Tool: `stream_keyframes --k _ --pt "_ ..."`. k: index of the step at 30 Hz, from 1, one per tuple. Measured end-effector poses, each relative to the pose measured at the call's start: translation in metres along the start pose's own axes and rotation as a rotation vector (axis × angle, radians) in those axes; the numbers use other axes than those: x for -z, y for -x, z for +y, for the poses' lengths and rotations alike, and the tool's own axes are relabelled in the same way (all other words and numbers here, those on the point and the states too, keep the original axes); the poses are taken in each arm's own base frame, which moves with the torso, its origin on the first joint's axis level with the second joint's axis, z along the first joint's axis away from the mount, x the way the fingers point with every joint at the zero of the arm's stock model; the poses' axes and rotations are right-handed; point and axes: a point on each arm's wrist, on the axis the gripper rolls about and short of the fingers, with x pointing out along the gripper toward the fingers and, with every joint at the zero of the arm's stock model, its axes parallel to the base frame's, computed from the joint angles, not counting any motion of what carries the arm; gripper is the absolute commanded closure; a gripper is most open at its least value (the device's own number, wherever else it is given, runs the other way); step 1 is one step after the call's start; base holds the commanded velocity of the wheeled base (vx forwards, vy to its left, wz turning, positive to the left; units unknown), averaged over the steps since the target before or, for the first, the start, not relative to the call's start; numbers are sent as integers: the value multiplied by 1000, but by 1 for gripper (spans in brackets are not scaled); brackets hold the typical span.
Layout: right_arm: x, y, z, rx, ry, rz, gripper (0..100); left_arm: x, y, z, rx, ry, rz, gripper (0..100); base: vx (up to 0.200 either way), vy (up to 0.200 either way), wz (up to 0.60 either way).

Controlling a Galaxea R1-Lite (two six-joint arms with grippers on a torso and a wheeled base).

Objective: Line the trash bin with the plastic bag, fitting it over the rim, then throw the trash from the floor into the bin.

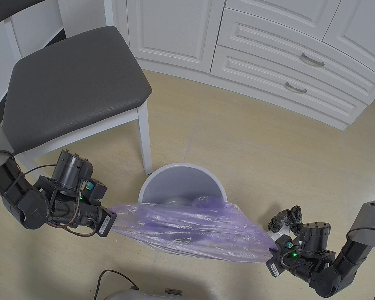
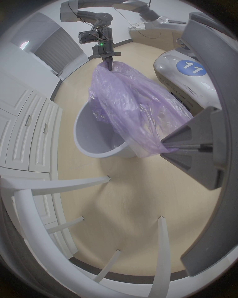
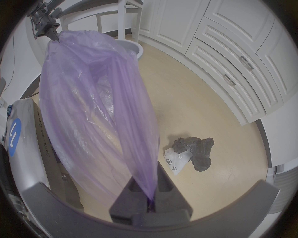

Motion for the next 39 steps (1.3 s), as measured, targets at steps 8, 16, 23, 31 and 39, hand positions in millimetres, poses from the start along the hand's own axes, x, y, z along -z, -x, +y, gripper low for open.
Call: stream_keyframes --k 8,16,23,31,39 --pt "-8 -15 3 22 -58 -32 100 -2 -28 -1 -43 -19 -100 100 0 0 0" --pt "-33 -33 4 134 -203 -180 100 -6 -51 5 -132 -10 -241 100 0 0 0" --pt "-47 -43 13 171 -251 -283 100 -12 -62 10 -169 74 -290 100 0 0 0" --pt "-33 -39 24 143 -179 -219 100 -7 -63 13 -172 62 -269 100 0 0 0" --pt "-8 -29 28 116 -32 -117 100 17 -58 13 -115 -50 -182 100 0 0 0"
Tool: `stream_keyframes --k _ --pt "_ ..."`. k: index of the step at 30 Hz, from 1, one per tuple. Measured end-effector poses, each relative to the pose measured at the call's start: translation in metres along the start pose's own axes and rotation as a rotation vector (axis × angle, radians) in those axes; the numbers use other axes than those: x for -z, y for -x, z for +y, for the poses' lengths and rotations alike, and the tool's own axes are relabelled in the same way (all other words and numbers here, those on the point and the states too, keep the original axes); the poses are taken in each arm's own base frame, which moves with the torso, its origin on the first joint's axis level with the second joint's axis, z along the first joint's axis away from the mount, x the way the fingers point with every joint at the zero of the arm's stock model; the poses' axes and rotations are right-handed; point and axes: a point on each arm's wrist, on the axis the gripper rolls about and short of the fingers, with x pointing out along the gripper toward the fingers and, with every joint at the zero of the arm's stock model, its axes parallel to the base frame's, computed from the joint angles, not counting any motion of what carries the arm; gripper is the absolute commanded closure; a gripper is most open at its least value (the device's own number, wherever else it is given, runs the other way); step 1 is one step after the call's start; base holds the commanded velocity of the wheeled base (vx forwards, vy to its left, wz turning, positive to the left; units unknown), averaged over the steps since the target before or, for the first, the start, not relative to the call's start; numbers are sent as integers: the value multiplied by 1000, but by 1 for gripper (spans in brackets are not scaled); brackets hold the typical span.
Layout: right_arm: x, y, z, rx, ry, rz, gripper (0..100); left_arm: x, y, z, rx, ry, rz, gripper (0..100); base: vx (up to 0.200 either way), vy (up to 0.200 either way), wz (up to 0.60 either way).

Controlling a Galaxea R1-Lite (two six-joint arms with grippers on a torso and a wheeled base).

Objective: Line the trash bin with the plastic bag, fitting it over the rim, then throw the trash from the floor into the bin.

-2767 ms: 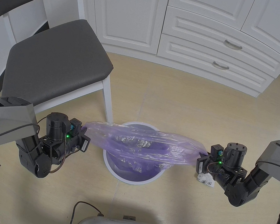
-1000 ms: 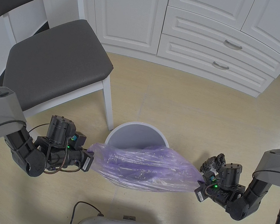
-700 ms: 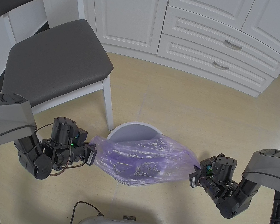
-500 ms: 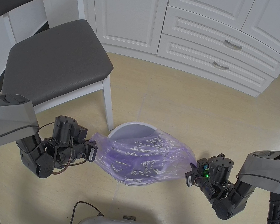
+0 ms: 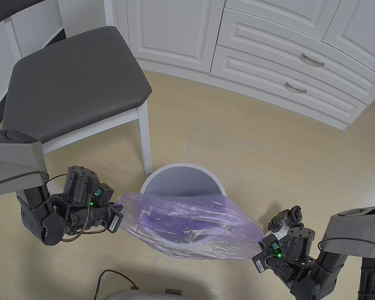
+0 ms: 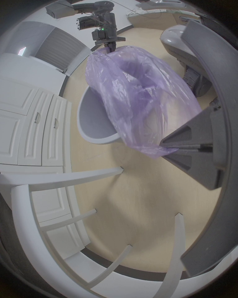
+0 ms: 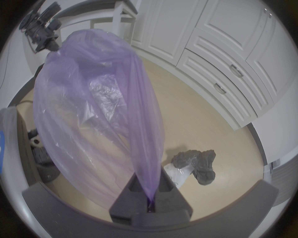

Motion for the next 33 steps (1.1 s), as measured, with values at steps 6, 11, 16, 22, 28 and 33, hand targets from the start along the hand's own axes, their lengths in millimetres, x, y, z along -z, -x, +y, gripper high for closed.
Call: stream_keyframes --k 6,11,16,22,28,33 --pt "7 5 3 -18 28 26 100 5 3 6 -3 4 21 100 0 0 0" --pt "7 5 7 -27 33 25 100 1 -4 9 -15 19 -9 100 0 0 0" --pt "0 2 5 9 18 -29 100 -11 -12 11 -32 133 -70 100 0 0 0" --pt "-10 2 -12 82 -12 -92 100 -31 -18 10 -31 225 -157 100 0 0 0" --pt "-15 8 -33 136 -31 -103 100 -45 -12 -5 5 245 -221 100 0 0 0" --pt "-14 10 -37 140 -32 -88 100 -44 -13 -11 16 241 -211 100 0 0 0"
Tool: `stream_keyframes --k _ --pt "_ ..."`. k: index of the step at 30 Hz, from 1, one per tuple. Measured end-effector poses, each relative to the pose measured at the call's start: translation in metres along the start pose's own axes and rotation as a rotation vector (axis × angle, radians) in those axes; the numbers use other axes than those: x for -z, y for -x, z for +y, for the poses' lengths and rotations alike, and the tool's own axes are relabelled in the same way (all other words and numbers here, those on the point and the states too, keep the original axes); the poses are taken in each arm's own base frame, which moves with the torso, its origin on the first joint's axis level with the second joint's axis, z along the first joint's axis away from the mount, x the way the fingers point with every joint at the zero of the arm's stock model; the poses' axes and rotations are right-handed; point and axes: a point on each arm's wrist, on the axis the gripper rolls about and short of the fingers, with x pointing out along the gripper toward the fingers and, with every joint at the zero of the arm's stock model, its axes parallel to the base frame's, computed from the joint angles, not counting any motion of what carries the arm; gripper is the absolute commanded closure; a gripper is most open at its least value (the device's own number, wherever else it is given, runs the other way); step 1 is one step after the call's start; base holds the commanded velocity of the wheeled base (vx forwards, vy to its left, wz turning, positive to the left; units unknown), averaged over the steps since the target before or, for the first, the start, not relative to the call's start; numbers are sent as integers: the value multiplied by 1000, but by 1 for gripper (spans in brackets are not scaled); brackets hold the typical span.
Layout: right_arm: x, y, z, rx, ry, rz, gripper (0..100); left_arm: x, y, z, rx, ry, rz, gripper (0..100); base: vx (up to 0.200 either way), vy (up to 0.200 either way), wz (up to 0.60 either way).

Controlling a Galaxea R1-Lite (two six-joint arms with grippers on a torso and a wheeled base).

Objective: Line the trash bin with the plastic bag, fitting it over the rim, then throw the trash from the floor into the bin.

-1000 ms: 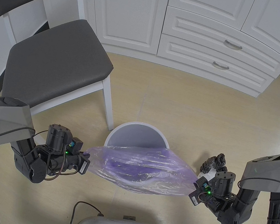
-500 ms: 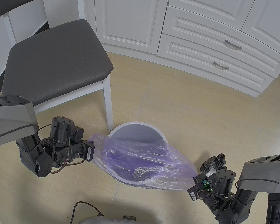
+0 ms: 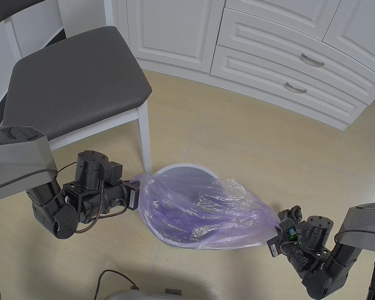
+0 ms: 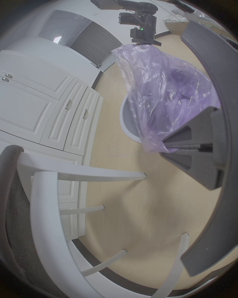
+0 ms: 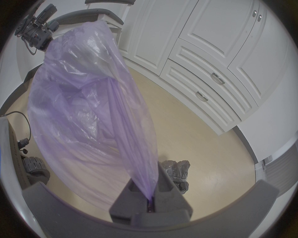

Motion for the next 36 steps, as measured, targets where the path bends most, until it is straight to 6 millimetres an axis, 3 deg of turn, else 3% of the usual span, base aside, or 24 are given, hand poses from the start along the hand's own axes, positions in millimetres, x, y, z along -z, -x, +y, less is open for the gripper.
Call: stream_keyframes --k 4,11,18,22,30,36 --pt "5 -2 4 -14 6 25 100 7 -8 3 -10 3 23 100 0 0 0" --pt "14 -8 22 -61 30 49 100 16 -19 27 -68 23 86 100 0 0 0" --pt "18 -8 34 -90 43 52 100 11 -14 45 -100 36 80 100 0 0 0" --pt "20 -4 36 -99 48 58 100 11 -5 42 -88 31 94 100 0 0 0" --pt "25 12 42 -145 111 69 100 19 20 15 39 -66 159 100 0 0 0" --pt "30 16 44 -161 142 89 100 31 22 13 57 -104 203 100 0 0 0"
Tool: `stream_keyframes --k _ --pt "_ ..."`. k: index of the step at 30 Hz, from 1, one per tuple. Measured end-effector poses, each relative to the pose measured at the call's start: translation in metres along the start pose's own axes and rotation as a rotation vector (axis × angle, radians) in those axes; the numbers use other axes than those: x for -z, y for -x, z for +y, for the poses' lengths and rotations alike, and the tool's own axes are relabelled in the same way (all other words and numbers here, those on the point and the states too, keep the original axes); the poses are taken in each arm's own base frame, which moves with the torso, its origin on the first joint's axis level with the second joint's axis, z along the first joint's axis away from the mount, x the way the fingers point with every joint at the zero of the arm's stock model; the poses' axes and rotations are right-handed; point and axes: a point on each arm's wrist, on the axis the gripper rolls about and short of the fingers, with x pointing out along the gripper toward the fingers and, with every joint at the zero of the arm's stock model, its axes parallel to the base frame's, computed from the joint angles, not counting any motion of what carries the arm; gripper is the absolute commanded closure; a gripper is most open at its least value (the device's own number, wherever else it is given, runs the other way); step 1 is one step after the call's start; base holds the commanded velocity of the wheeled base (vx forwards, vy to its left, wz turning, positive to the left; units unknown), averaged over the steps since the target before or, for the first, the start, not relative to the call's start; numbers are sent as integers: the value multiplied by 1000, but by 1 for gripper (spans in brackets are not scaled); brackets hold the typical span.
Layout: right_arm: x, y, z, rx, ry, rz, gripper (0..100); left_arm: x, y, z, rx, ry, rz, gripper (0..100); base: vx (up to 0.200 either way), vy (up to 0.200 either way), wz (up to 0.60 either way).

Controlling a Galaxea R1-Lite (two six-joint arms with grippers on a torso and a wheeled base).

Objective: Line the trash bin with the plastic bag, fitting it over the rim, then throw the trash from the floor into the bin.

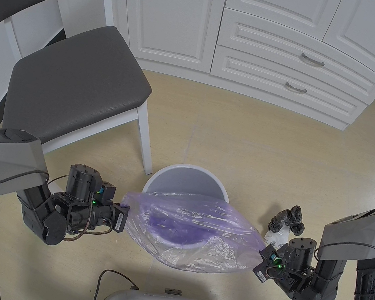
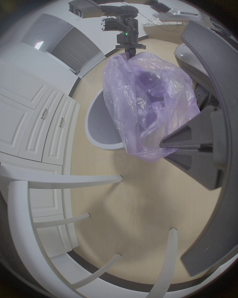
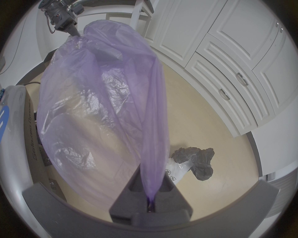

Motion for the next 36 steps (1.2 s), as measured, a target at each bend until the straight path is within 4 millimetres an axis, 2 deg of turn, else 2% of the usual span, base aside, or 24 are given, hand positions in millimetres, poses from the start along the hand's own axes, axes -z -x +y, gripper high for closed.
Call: stream_keyframes --k 12,22,23,30,36 --pt "12 -18 8 -4 7 28 100 13 -19 24 -54 10 25 100 0 0 0" --pt "9 -19 7 7 0 9 100 1 -10 17 -45 2 -26 100 0 0 0" --pt "7 -18 6 8 0 5 0 -2 -8 15 -43 -1 -38 100 0 0 0" --pt "-2 -6 1 -53 -25 -64 0 -6 0 8 -29 -13 -61 100 0 0 0" --pt "-17 20 -15 -204 -81 -226 0 -7 1 6 -27 -16 -62 100 0 0 0"
